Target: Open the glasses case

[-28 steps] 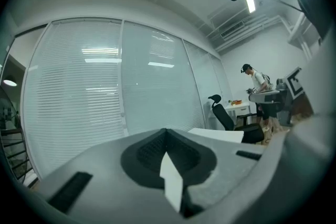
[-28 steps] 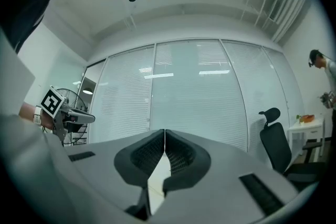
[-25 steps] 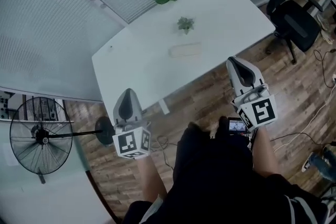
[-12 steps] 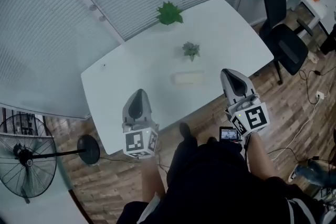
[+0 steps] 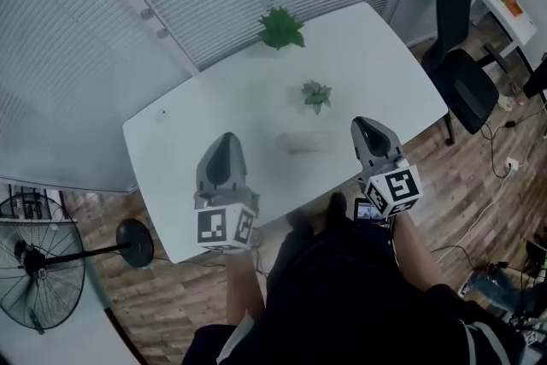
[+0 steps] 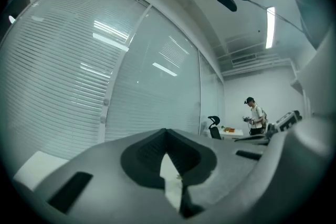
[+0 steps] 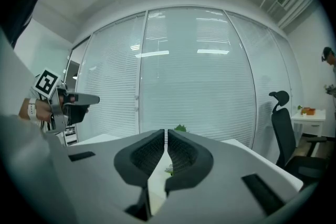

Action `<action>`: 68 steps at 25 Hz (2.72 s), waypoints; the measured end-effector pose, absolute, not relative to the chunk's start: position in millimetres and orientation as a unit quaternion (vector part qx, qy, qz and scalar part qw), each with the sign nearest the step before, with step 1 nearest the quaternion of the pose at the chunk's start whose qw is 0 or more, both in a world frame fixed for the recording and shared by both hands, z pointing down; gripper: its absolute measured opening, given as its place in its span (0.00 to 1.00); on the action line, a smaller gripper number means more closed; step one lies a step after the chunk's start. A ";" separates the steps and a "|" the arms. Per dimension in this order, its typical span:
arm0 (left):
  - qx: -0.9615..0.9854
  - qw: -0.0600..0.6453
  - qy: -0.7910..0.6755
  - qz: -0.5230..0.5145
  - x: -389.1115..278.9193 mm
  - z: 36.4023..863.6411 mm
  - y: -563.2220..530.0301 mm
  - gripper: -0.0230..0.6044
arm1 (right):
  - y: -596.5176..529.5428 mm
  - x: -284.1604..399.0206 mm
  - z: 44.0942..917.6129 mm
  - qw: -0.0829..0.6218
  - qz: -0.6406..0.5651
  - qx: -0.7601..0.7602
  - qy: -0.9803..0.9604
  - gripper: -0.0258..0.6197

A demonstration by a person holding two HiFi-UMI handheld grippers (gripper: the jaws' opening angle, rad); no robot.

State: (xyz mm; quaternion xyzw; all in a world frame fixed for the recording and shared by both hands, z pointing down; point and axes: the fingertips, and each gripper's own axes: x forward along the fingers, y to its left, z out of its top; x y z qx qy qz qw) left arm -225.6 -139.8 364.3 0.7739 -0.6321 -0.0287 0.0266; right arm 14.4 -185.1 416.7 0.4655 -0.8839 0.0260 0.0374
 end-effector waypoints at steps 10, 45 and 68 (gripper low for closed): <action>0.776 0.020 -0.630 -0.020 -205.4 356.5 -164.2 0.03 | -213.2 29.7 431.9 0.030 0.049 0.466 -0.883 0.06; 0.757 0.047 -0.652 0.022 -215.9 383.7 -147.2 0.03 | -168.9 -8.5 677.3 0.474 -0.350 0.231 -0.775 0.32; 0.750 0.048 -0.659 0.038 -215.5 387.3 -133.0 0.03 | -255.4 4.6 652.2 0.434 -0.260 0.327 -0.798 0.08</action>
